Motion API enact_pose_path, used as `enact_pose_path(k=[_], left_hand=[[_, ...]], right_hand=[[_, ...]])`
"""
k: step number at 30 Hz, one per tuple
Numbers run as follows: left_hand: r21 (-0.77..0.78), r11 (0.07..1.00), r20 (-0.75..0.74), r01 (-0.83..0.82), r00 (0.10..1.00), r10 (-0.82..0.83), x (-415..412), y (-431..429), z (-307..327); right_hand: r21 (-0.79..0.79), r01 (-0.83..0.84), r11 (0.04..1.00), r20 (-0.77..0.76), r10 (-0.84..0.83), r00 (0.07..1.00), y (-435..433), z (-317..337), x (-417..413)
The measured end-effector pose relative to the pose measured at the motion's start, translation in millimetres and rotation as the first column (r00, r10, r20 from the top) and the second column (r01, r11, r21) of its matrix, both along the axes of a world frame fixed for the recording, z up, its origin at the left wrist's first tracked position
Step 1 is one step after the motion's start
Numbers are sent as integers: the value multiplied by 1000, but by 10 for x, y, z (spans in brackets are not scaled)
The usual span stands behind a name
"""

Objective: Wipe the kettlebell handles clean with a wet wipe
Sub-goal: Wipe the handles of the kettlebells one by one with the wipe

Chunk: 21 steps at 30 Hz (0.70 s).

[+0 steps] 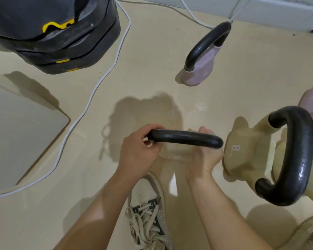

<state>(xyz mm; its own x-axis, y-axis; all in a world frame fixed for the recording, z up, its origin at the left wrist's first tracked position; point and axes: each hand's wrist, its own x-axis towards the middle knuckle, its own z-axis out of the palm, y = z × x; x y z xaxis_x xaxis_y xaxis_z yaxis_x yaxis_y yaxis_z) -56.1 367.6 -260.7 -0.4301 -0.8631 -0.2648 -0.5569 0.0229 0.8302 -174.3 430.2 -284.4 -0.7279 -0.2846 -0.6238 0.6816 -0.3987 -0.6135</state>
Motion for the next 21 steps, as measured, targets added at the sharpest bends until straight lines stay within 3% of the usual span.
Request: enact_pose_path(k=[2,4,5,6,7,9,10,11,13,14,18,19,21], left_hand=[[-66,996,93,63,994,-57,20,23,-13],[-116,987,170,115,981,-94,28,24,-6],[-129,982,190,139,975,-113,29,0,1],[-141,976,206,168,969,-137,27,-38,9],[-148,967,222,206,960,-170,27,-88,22],[-155,945,250,287,937,-243,23,-198,58],[-170,931,263,322,926,-272,17,-247,75],[-194,916,275,351,916,-293,0,-294,81],[-241,888,276,391,905,-324,-53,-359,77],[-242,885,255,398,906,-338,-78,-375,74],[-138,953,91,270,962,-259,-84,-392,58],[-107,970,61,217,976,-211,-62,-373,48],[-108,983,5,151,988,-152,-34,-266,81]], right_hand=[[62,-25,998,61,21,998,19,6,-23],[329,-176,928,-122,227,966,121,69,-86],[563,-219,797,-298,443,846,184,68,-147],[763,-193,616,-394,681,617,232,83,-211],[886,-115,450,-387,852,353,261,126,-274],[976,-23,216,-217,976,-35,238,302,-354],[994,13,111,-107,979,-174,165,413,-339],[999,41,33,-22,967,-254,82,480,-301],[997,41,-58,69,929,-363,-136,621,-150],[994,8,-113,108,926,-362,-260,667,-71],[985,-11,-175,159,917,-366,-669,635,56],[968,-137,-211,153,925,-348,-723,606,23],[747,-633,-202,98,976,-195,-769,587,-94]])
